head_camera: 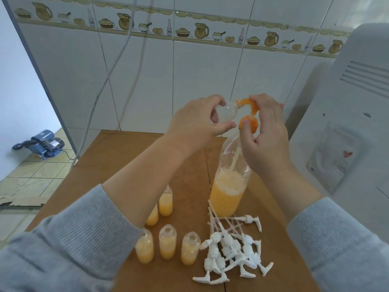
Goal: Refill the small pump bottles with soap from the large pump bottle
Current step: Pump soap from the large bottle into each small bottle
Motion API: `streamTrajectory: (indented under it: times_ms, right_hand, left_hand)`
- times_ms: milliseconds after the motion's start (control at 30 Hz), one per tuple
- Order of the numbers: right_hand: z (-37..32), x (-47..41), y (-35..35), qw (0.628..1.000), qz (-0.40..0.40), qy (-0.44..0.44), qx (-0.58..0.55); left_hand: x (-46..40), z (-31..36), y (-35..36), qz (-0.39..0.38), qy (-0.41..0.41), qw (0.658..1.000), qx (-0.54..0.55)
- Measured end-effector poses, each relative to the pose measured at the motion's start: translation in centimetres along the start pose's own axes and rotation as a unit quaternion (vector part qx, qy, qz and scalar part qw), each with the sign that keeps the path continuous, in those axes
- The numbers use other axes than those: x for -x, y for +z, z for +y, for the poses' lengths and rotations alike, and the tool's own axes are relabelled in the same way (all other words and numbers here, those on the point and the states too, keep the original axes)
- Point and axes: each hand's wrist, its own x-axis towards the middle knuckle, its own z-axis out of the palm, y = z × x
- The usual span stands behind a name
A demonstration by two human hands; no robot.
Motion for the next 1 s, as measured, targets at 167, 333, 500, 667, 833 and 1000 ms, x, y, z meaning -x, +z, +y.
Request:
streamTrajectory:
  times_ms: [167,333,500,667,833,1000]
  right_hand:
    - [0.7,0.1,0.4,0.999,0.035,0.000,0.004]
    - [1.5,0.7,1.6,0.998,0.069,0.005,0.007]
    - [0.8,0.2,1.5,0.999,0.041,-0.005,-0.026]
    - [0.6,-0.3,0.3,0.997,0.063,-0.020,-0.030]
    - [1.1,0.8,1.6,0.993,0.102,-0.010,-0.056]
    - [0.8,1.0,1.4,0.996,0.071,-0.004,-0.053]
  left_hand:
    - [-0.3,-0.2,0.5,-0.033,0.019,0.997,-0.063]
    - [0.0,-0.1,1.2,-0.052,0.015,0.992,-0.111]
    - [-1.0,0.8,0.1,-0.065,0.016,0.980,-0.188]
    - [-1.1,1.5,-0.3,-0.048,0.031,0.982,-0.182]
    - [-0.7,1.4,0.3,-0.069,0.022,0.985,-0.153]
    - [-0.6,1.4,-0.3,-0.089,0.014,0.981,-0.171]
